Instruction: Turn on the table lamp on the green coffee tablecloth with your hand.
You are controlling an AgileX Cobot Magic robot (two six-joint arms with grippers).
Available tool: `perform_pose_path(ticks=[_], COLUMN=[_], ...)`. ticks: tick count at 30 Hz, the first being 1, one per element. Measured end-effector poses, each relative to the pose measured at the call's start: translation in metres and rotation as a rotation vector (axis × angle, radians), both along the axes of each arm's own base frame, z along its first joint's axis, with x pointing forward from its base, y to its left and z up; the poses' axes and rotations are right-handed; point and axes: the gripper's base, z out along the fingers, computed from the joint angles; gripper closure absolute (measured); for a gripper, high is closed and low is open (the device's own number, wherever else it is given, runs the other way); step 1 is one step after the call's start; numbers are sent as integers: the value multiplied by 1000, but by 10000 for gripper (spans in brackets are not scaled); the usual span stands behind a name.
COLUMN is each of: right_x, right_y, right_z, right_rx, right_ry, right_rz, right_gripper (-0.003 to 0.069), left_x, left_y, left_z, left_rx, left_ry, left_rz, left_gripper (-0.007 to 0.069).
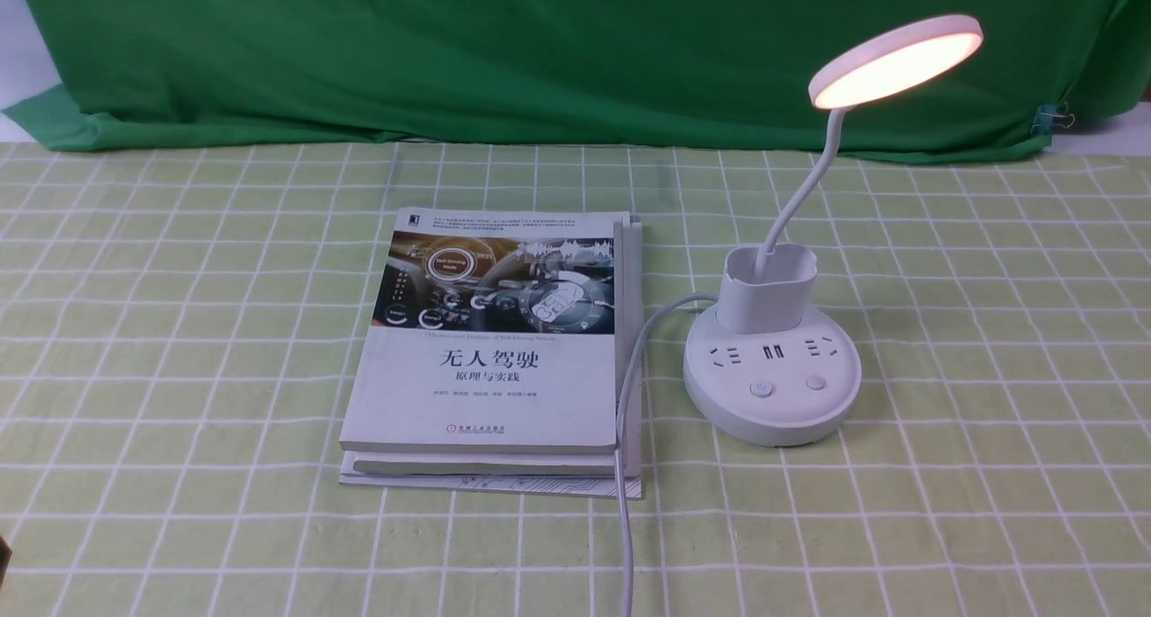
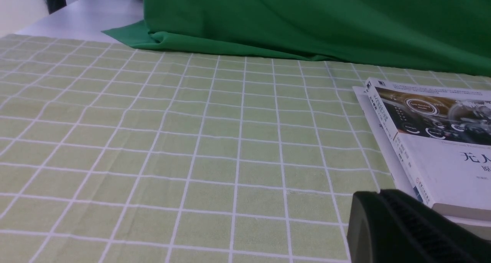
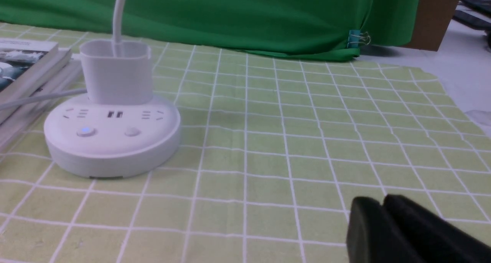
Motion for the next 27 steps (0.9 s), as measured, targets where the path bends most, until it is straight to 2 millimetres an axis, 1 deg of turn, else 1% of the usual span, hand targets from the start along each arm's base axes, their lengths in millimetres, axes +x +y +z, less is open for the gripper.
perform_pose_path(ticks=[27], right_x=[0], right_y=[0], right_z=[0], right_rx=[0], right_ry=[0], right_rz=[0], right_gripper=[483], left_x=[0], left_y=[0], left_z=[0], left_rx=[0], left_ry=[0], left_rz=[0], left_gripper=[622])
